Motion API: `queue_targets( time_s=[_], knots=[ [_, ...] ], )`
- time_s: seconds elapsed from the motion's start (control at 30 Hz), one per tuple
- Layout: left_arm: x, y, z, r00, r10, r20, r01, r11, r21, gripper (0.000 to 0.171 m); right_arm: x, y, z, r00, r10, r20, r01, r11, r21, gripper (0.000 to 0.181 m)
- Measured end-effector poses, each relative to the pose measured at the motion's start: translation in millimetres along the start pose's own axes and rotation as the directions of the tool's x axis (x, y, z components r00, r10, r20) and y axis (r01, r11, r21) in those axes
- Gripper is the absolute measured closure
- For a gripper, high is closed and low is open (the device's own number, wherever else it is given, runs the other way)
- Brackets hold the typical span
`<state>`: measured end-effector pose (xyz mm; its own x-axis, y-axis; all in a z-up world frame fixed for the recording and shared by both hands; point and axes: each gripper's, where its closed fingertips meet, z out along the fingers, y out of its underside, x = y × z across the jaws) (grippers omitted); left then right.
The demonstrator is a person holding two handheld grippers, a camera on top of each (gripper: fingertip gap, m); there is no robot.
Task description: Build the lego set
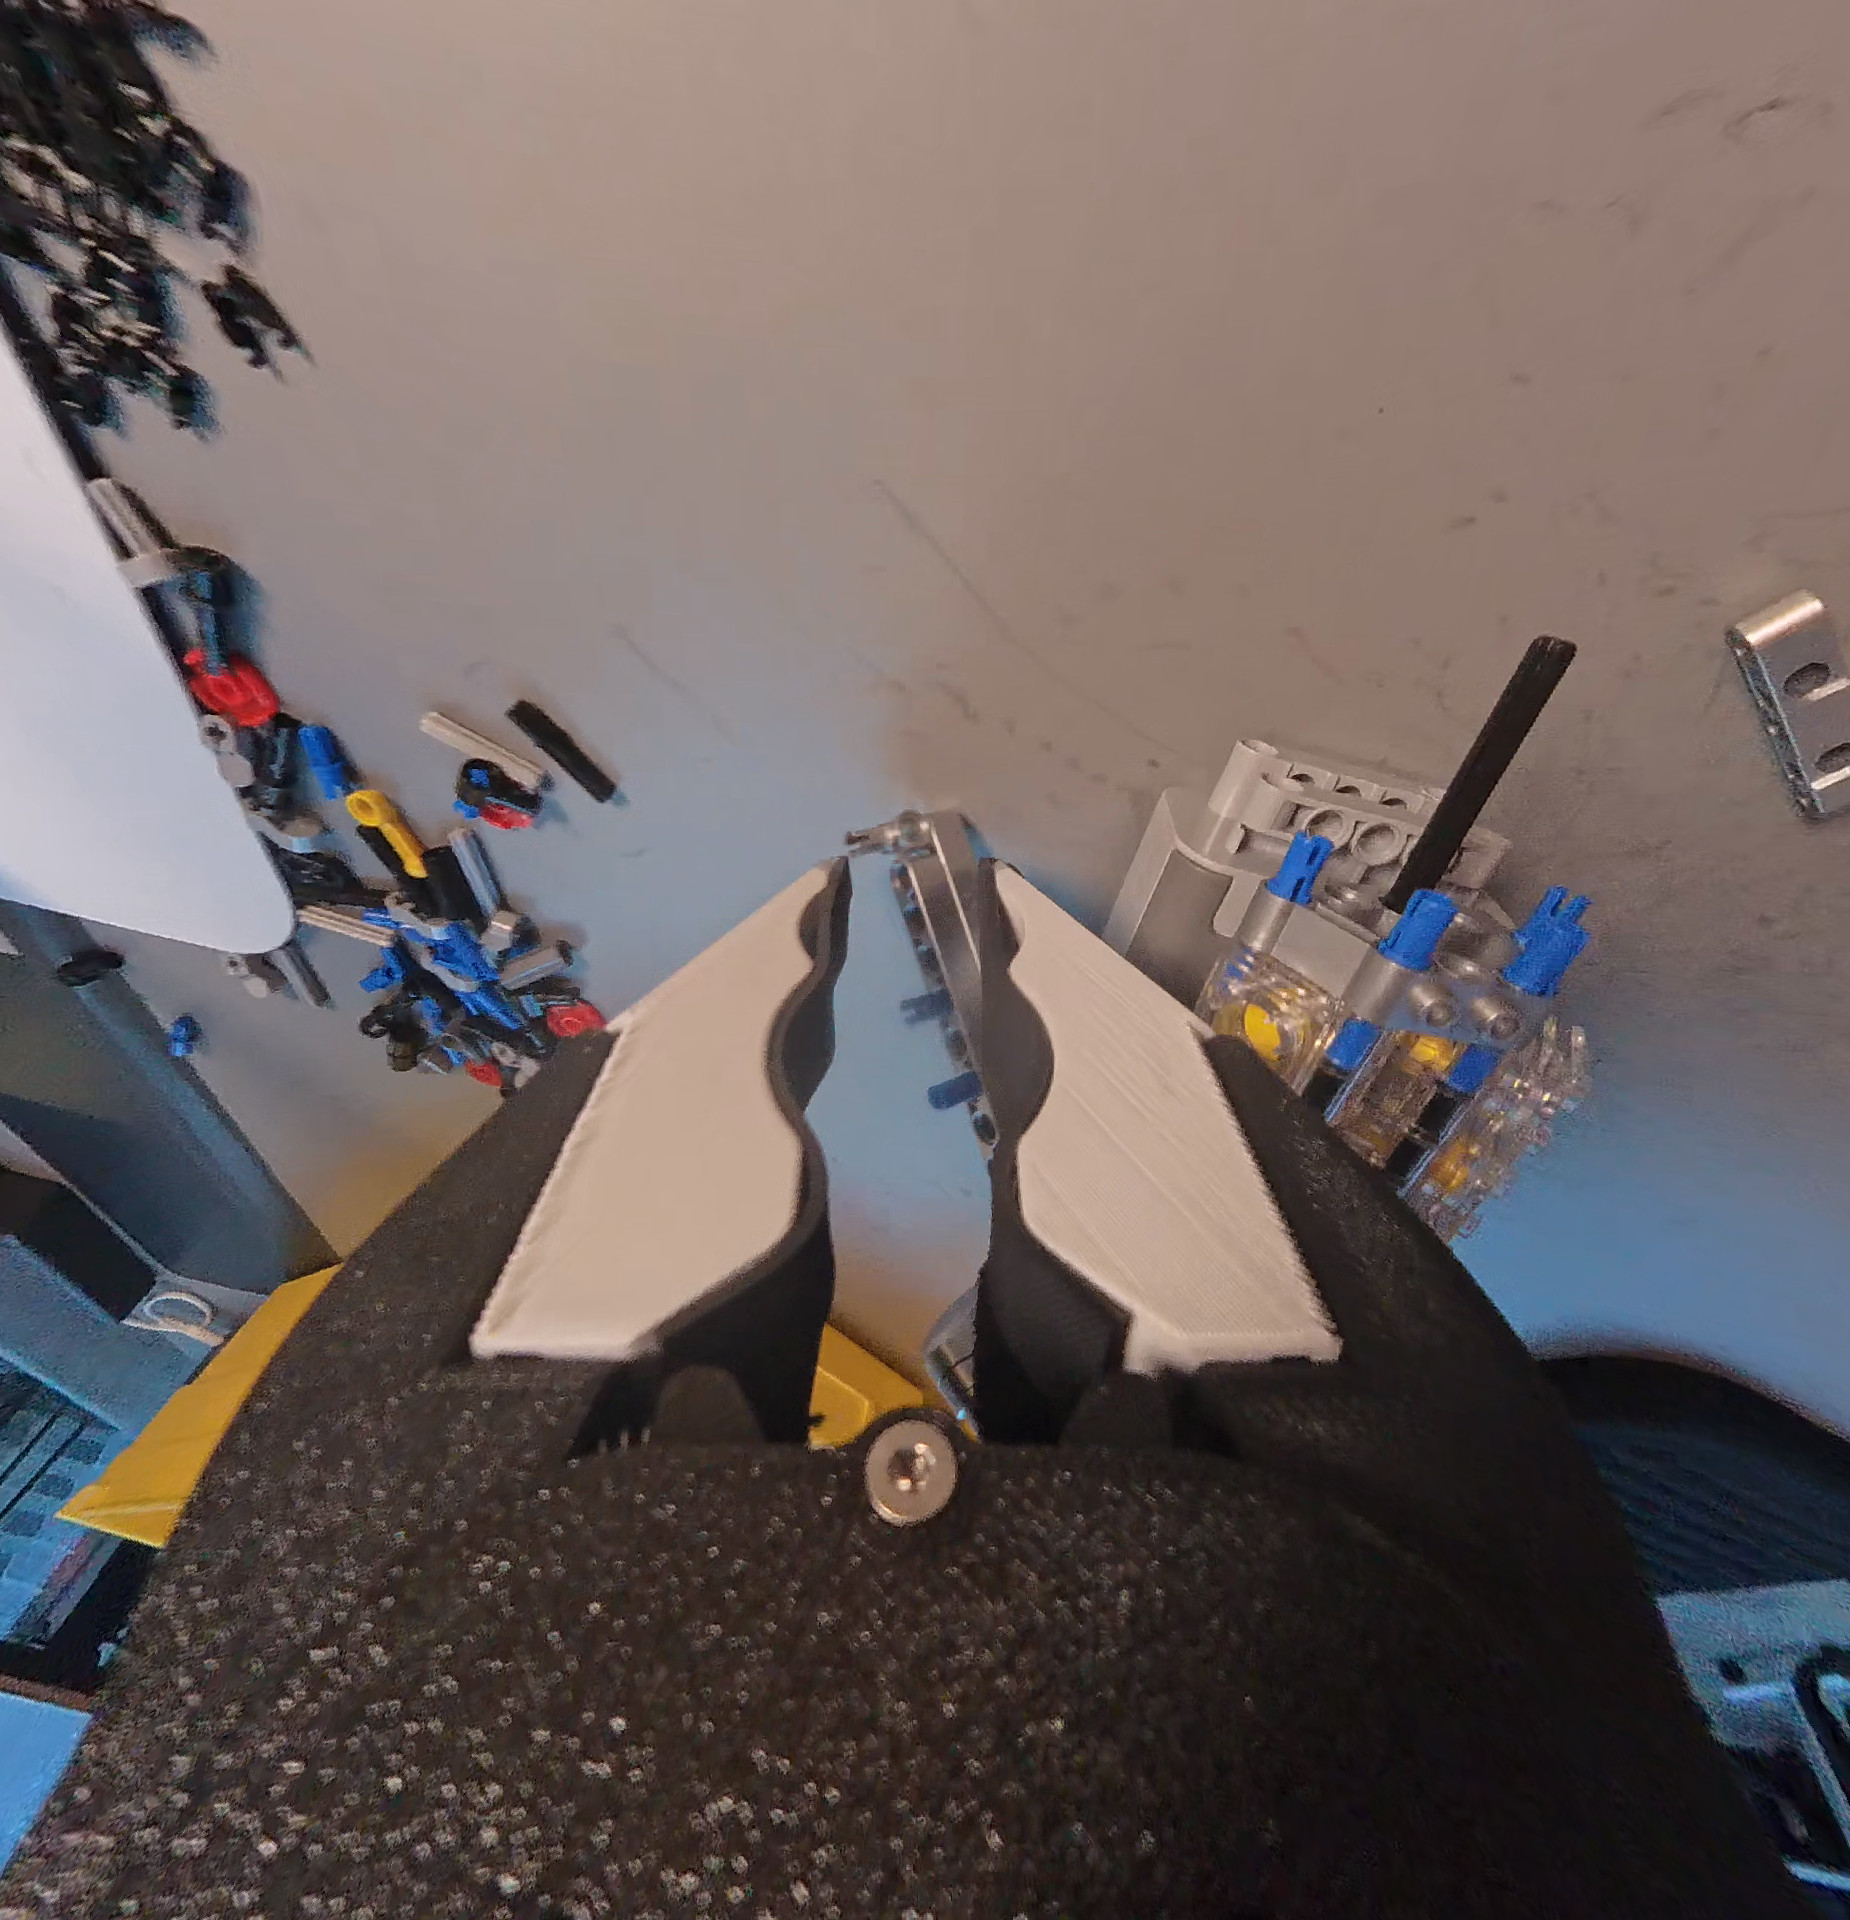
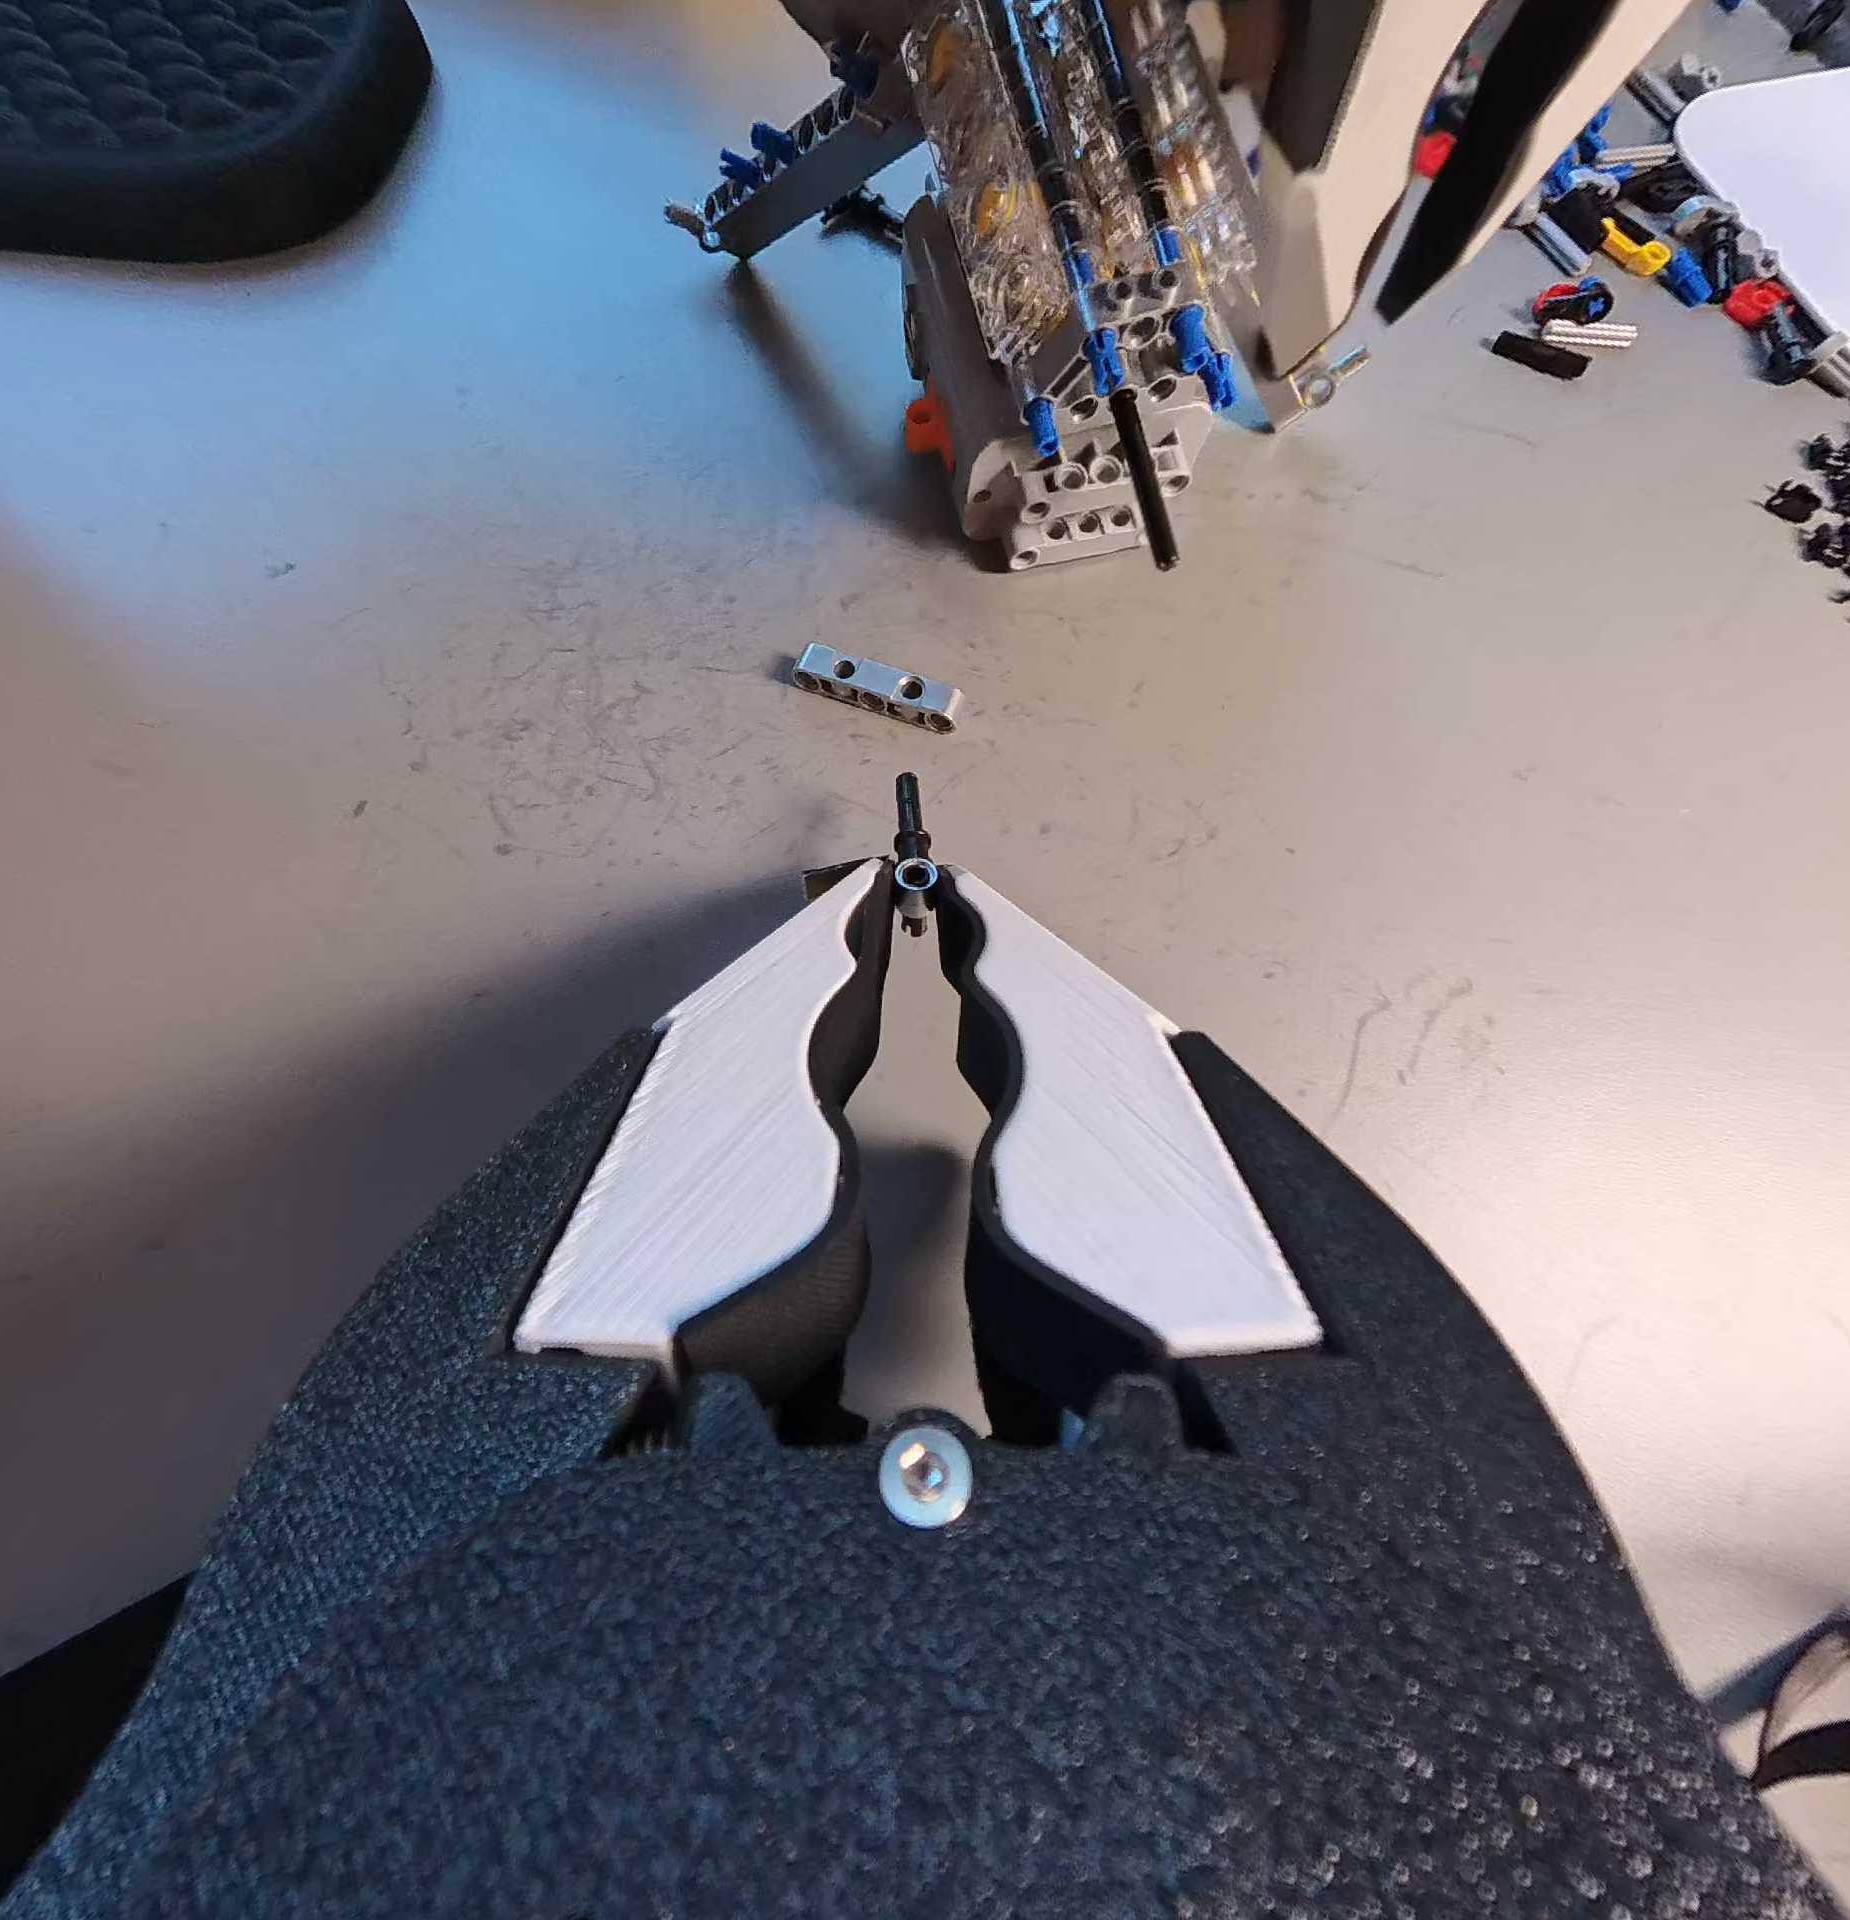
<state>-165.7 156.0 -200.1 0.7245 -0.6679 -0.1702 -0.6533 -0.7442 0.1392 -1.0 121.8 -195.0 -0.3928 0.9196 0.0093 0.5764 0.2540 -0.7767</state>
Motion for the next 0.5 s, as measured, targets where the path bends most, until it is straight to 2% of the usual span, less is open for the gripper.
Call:
queue_targets(
  time_s=[0.1,0.2,0.3,0.37,0.4,0.5],
  knots=[
    [-16.6,-1.2,-15.0,0.998,-0.001,0.067,-0.005,0.996,0.094,0.148,-0.4,1.1,1.3,1.000,0.000,0.003,0.000,1.000,-0.008,0.175],
    [-20.7,-7.1,-37.0,0.998,-0.039,0.056,0.024,0.968,0.250,0.145,-1.0,2.3,2.5,1.000,0.000,0.006,0.000,1.000,-0.015,0.175],
    [16.3,-16.7,-65.9,0.994,0.011,-0.107,0.034,0.912,0.409,0.138,-0.2,2.8,3.1,1.000,0.014,0.012,-0.014,1.000,-0.017,0.175],
    [47.2,-12.4,-72.6,0.980,0.093,-0.177,-0.011,0.910,0.415,0.120,0.7,3.4,3.9,1.000,0.024,0.015,-0.023,1.000,-0.021,0.175],
    [55.9,-8.6,-68.0,0.978,0.128,-0.162,-0.056,0.918,0.392,0.110,1.0,3.9,4.6,1.000,0.026,0.016,-0.026,0.999,-0.025,0.175],
    [67.2,1.4,-37.0,0.973,0.216,-0.083,-0.187,0.945,0.269,0.102,1.2,5.7,6.7,1.000,0.026,0.016,-0.025,0.999,-0.039,0.174]
  ],
)
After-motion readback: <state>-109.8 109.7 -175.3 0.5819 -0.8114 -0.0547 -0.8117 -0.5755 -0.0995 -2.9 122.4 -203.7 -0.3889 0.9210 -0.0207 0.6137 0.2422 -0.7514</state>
